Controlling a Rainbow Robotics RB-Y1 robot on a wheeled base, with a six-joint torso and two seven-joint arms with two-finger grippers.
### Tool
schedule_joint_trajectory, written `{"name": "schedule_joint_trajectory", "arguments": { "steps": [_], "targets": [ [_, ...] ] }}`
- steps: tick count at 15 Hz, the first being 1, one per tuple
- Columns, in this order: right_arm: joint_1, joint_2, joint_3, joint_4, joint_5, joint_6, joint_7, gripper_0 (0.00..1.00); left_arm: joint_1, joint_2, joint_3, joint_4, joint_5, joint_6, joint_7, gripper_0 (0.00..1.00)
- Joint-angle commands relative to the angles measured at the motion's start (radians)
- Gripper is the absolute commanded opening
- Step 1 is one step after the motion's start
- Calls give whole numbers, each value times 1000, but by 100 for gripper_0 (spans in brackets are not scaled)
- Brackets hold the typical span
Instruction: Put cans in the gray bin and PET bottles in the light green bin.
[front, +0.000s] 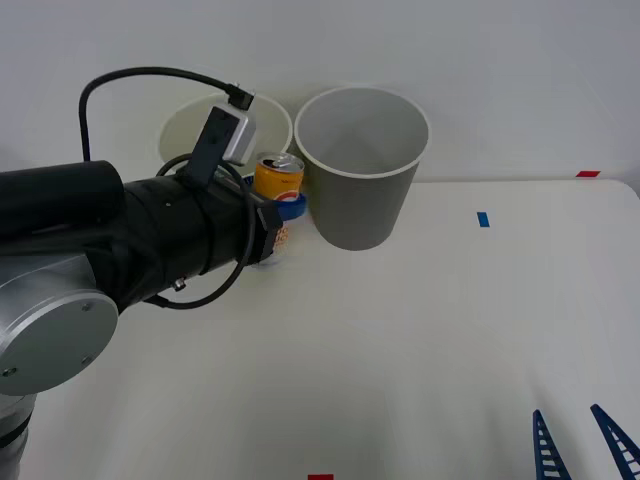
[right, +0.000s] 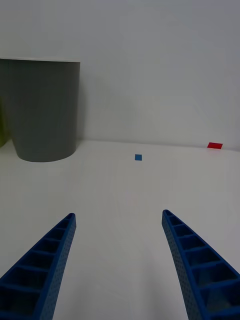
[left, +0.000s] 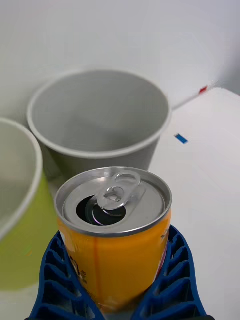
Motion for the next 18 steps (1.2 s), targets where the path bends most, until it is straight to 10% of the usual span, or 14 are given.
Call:
{"name": "schedule_joint_trajectory", "arguments": {
  "steps": [1, 8, 18],
  "targets": [
    [0, 0, 0, 0, 0, 0, 0, 58, -145, -17, 6, -8, -55, 101, 20, 0],
    [0, 0, 0, 0, 0, 0, 0, 58, -490, -100, 6, 262, -92, 115, 73, 0],
    [0, 0, 0, 0, 0, 0, 0, 58, -580, -163, -103, 809, -125, -548, 35, 0]
  ]
}}
